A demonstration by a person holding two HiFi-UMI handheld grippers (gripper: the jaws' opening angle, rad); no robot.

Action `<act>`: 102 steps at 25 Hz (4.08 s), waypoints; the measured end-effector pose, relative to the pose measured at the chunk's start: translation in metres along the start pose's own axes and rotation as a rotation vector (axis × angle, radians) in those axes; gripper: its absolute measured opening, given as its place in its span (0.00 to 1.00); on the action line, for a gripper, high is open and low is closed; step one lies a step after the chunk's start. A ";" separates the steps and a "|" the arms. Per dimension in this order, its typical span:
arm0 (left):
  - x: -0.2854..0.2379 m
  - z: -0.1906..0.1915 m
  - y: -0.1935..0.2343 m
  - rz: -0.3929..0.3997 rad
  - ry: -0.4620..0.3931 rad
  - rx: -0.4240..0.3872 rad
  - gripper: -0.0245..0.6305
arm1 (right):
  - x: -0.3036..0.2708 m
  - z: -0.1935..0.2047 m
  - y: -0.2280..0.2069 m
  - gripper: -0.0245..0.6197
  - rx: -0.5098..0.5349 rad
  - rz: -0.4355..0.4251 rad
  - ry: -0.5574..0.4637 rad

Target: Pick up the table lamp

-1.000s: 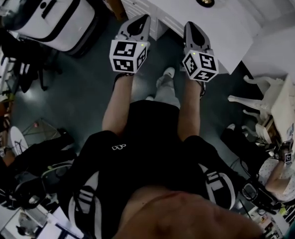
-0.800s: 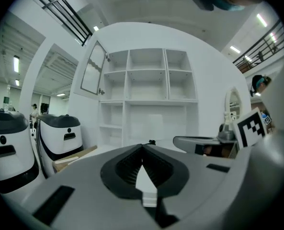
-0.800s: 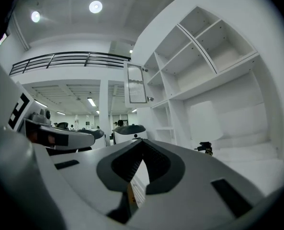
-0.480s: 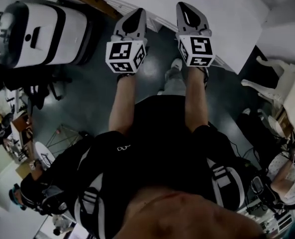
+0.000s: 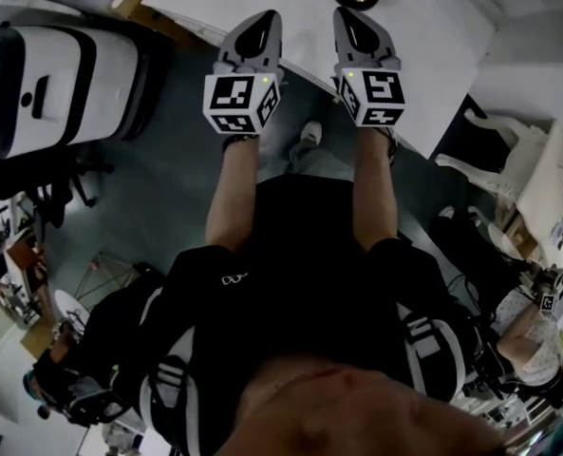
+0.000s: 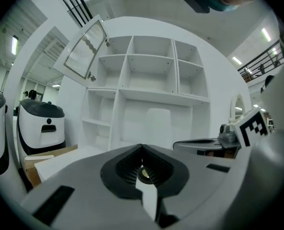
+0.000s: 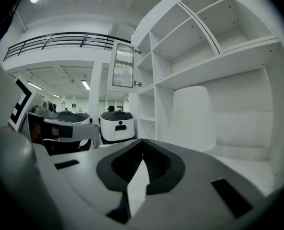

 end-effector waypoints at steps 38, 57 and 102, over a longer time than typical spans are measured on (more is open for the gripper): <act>-0.143 0.107 -0.007 0.207 0.387 -0.021 0.05 | -0.066 0.104 -0.109 0.20 -0.199 0.160 0.010; -0.161 0.135 0.023 0.262 0.485 0.028 0.05 | -0.134 0.154 -0.120 0.39 -0.057 0.208 0.064; -0.155 0.112 0.011 0.286 0.467 0.040 0.05 | -0.121 0.135 -0.128 0.21 -0.122 0.261 0.226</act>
Point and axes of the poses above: the fingertips, and each gripper's own axes: x backward along the fingers, y to its left, z out of its underside, the point moved 1 cm from there along x, backward along the fingers, and after that the axes turned 6 degrees about z, right-handed, at the moved point
